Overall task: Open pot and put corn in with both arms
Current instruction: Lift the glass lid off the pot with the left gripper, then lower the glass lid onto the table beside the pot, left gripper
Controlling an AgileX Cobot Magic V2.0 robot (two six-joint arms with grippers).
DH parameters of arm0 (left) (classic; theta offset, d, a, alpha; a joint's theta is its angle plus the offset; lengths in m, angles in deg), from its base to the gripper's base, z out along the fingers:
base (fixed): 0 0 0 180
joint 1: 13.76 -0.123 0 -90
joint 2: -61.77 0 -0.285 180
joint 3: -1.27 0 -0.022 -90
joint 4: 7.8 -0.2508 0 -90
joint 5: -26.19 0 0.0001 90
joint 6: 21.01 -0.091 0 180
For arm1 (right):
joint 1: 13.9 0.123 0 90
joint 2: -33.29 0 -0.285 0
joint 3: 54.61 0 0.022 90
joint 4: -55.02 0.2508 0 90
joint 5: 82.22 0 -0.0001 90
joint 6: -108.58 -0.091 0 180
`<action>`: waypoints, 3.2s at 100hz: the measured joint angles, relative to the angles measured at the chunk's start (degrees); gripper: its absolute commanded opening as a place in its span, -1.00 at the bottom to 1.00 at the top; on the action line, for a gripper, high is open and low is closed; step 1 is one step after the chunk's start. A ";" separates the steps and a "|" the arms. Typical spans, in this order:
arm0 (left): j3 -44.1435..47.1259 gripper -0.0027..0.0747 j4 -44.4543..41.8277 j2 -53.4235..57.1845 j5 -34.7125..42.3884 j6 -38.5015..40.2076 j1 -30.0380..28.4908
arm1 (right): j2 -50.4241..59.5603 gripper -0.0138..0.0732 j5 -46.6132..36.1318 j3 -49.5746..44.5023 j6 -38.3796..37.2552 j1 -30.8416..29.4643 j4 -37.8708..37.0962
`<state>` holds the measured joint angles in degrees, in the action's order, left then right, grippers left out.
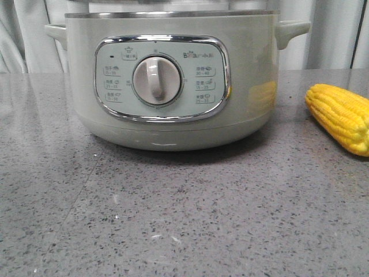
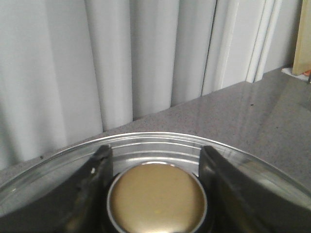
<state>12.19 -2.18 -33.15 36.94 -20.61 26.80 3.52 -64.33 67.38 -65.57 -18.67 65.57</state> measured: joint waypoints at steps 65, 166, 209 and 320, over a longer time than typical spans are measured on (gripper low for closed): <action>-0.53 -0.98 -0.75 19.01 -19.53 -4.66 -10.50 | 0.00 -0.83 -0.13 0.00 0.00 0.00 0.00; 44.49 -0.98 -0.51 44.17 3.88 -4.87 -25.17 | 0.00 -0.83 -0.95 -0.38 -0.02 0.00 0.00; 45.73 -0.98 -0.43 28.00 13.90 -4.96 -25.38 | 0.00 -0.83 -0.95 -0.38 -0.02 0.00 0.13; 44.68 -0.71 1.10 10.15 24.95 -2.10 -25.38 | 0.00 -0.83 -0.95 -0.38 -0.18 0.00 0.13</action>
<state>56.87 -1.08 -23.00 61.88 -22.71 1.42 3.52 -65.28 67.00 -65.75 -18.67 65.70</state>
